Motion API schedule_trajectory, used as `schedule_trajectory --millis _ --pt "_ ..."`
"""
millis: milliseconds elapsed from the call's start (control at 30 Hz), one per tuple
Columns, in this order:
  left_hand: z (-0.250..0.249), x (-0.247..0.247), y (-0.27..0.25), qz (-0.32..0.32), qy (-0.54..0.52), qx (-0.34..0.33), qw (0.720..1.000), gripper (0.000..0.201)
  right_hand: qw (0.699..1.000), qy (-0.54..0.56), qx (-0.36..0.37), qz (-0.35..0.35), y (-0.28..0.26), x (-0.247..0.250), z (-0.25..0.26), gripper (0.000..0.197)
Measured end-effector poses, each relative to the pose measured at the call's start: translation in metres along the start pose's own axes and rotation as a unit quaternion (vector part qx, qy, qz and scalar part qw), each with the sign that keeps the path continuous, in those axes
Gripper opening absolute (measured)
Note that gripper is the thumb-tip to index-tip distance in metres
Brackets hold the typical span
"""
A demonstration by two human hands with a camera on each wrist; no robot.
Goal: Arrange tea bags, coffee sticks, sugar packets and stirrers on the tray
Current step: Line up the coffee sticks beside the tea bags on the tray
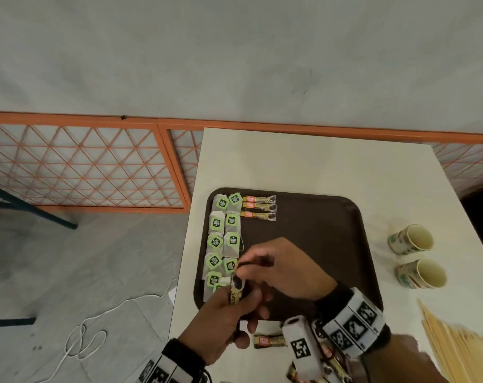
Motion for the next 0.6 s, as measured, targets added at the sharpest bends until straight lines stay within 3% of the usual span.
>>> schedule_trajectory --millis 100,233,333,433,600 --pt "0.002 -0.007 -0.006 0.018 -0.051 -0.010 0.998 0.035 0.990 0.135 -0.004 -0.031 -0.026 0.024 -0.010 0.011" --pt "-0.004 -0.009 -0.008 0.016 -0.162 -0.055 0.985 0.036 0.978 0.208 0.022 0.011 -0.063 0.045 -0.018 0.017" --pt "-0.012 -0.012 -0.007 -0.049 -0.049 -0.113 0.991 0.027 0.975 0.219 0.021 -0.001 -0.076 0.050 -0.021 0.017" --pt "-0.017 -0.017 -0.007 -0.143 0.073 -0.160 0.974 0.016 0.981 0.175 -0.001 -0.081 -0.077 0.048 -0.022 0.019" --pt "-0.012 -0.016 0.000 -0.235 0.140 -0.165 0.947 0.008 0.987 0.062 -0.043 -0.141 -0.072 0.034 -0.027 0.017"
Point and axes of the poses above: each hand's wrist, its own y-axis towards the middle knuckle, its own x-axis out of the back of the hand, z = x × y, the point moved 2 cm from there along y, towards the middle knuckle, and after that the axes turned 7 degrees about y, right-handed, at the moved point
